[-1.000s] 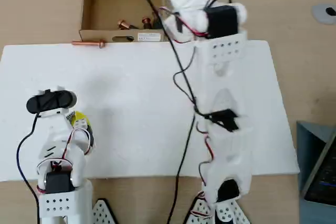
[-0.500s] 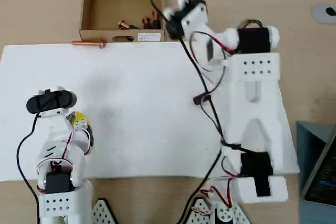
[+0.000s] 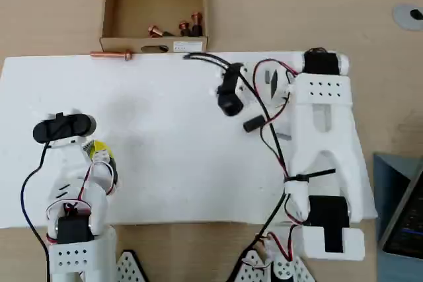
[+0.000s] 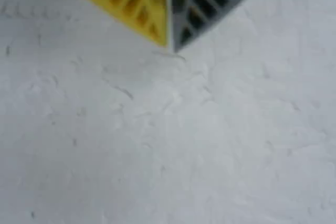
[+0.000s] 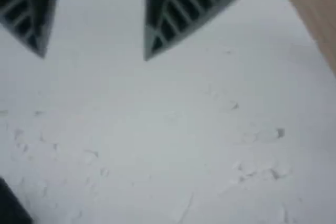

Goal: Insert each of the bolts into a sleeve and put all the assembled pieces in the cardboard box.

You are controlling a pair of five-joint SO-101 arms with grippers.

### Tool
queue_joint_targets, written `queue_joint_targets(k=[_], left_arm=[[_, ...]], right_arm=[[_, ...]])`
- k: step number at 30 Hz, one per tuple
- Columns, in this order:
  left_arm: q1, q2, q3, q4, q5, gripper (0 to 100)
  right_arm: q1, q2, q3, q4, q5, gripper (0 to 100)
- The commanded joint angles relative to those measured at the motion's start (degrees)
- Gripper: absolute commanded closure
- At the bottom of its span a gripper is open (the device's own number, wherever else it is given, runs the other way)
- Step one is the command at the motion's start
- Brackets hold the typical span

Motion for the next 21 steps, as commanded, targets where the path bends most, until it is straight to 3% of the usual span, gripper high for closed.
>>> queue_joint_targets(k=[1,10,21], left_arm=[[-0.6,-0.6,1.0,0.2,-0.1,100],[-0.7,-0.6,1.0,0.2,0.0,100],[-0.7,-0.6,1.0,0.2,0.0,100]], right_arm=[[0.6,-2.8,2.4,-2.9,4.8,82.1],[-2.9,-2.7,7.3,-11.3,9.9,78.6],[-7.3,-1.7,14.3,-21.0,10.4,78.7]])
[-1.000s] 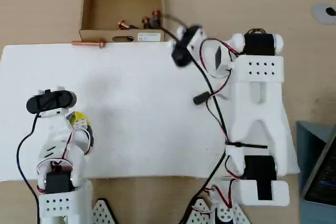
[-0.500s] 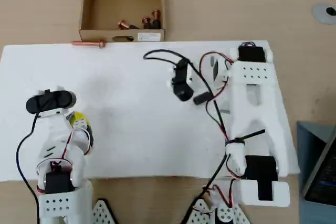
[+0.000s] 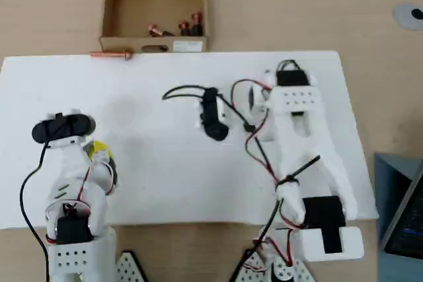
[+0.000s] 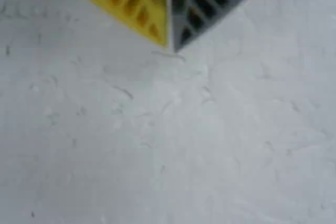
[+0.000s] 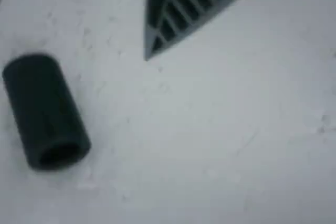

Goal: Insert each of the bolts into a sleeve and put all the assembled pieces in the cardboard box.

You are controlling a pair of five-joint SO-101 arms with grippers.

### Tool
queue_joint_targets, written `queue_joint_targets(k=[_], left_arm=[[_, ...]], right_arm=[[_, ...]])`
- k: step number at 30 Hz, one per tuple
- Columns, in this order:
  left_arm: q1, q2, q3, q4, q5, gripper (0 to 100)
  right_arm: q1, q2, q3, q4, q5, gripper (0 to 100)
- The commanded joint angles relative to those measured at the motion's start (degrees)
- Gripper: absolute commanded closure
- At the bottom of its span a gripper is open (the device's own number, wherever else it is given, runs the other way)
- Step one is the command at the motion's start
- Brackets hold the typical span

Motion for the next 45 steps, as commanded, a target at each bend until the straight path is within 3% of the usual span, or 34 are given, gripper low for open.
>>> queue_joint_targets(k=[1,17,26,36,45], left_arm=[[-0.7,-0.6,1.0,0.2,0.0,100],[-0.7,-0.6,1.0,0.3,0.0,100],[-0.7,-0.6,1.0,0.3,0.0,100],[-0.7,-0.6,1.0,0.3,-0.1,100],[-0.7,-0.6,1.0,0.3,-0.4,100]], right_arm=[[-0.8,-0.8,0.6,-2.4,0.6,78.7],[0.2,16.9,-6.7,-6.4,1.3,79.0],[0.3,24.8,-11.7,-6.3,1.1,98.6],[0.1,20.7,-13.1,-2.6,-2.2,98.8],[-0.2,5.3,-13.1,2.2,-13.2,98.8]])
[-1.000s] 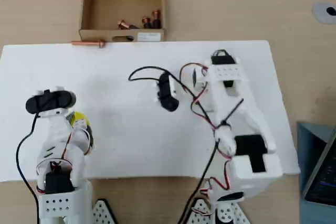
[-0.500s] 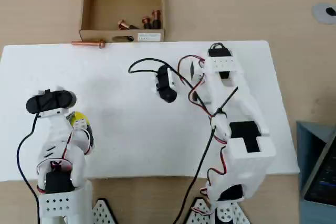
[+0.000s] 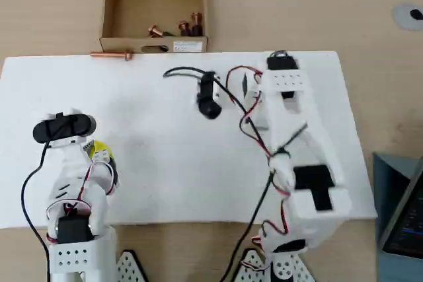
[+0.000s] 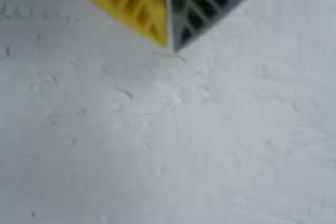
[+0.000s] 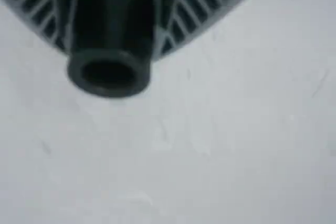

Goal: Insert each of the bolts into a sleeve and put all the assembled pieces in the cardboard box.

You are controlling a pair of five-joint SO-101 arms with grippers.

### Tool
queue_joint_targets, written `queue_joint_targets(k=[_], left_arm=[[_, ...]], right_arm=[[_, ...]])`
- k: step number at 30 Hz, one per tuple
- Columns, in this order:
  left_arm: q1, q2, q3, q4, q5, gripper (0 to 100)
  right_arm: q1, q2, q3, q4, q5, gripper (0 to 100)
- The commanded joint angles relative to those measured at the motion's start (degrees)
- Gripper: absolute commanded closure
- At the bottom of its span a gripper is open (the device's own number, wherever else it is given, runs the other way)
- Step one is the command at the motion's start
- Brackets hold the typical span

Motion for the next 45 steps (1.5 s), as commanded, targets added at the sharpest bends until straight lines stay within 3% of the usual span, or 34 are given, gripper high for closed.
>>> queue_joint_targets(k=[1,9,24,31,37,45], left_arm=[[-0.6,-0.6,1.0,0.3,-0.4,100],[-0.3,-0.6,1.0,0.3,-0.4,100],[-0.6,-0.2,-3.6,0.3,-0.4,99],[-0.6,0.0,-12.1,3.6,-5.9,99],[-0.6,9.5,-21.5,7.6,-6.0,99],[-0.6,37.2,-42.8,7.8,-6.0,99]], right_arm=[[0.0,-8.7,-0.7,1.2,-4.7,98.8],[1.0,-17.1,-0.7,6.9,-18.6,98.8],[14.2,-38.3,10.2,8.8,-49.7,98.8],[19.3,-52.5,11.5,8.5,-65.1,98.9],[22.8,-61.7,17.5,8.5,-68.1,98.9],[28.9,-69.7,25.1,8.5,-68.1,98.9]])
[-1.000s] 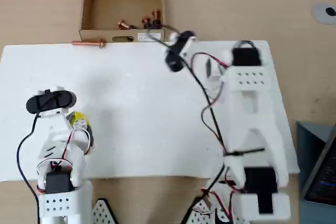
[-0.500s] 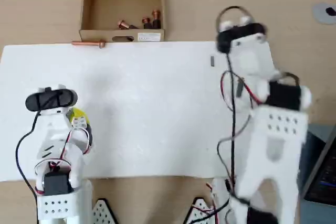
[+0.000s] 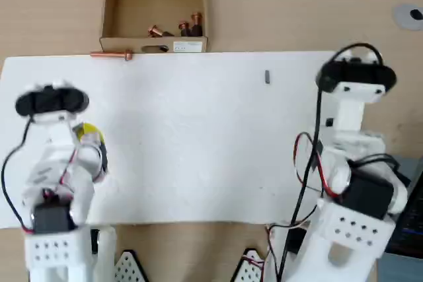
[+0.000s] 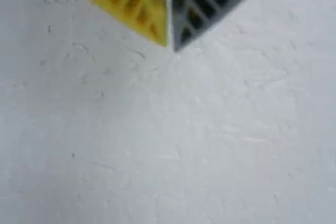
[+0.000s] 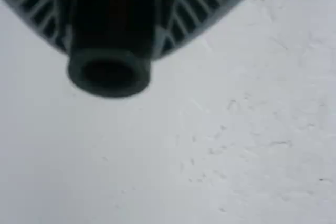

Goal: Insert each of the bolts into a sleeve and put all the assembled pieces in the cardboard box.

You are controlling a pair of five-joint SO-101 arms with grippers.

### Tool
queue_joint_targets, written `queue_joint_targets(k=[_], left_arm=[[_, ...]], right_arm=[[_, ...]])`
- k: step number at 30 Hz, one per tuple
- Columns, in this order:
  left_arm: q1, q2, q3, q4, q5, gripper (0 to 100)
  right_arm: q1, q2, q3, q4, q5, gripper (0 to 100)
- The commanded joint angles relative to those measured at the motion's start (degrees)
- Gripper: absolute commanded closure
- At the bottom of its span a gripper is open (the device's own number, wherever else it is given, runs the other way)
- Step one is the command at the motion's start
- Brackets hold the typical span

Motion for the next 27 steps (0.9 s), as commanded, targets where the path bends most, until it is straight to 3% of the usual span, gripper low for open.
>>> queue_joint_targets(k=[1,8,14,22,27], left_arm=[[-0.6,14.0,-12.1,0.4,-0.5,99],[-0.4,39.6,-29.7,0.6,-0.7,99],[-0.4,56.7,-45.7,1.8,-6.8,95],[-0.1,75.1,-66.9,16.5,-21.5,92],[0.6,86.5,-78.2,26.5,-37.3,92]], right_arm=[[4.1,-3.9,1.9,-0.2,-0.5,98.9],[9.7,-9.2,8.2,-0.3,-0.3,98.8],[10.9,-12.4,13.8,-1.6,-0.2,98.8],[10.9,-16.5,21.1,-8.9,-0.2,98.8],[10.9,-17.8,24.1,-10.9,-0.2,98.8]])
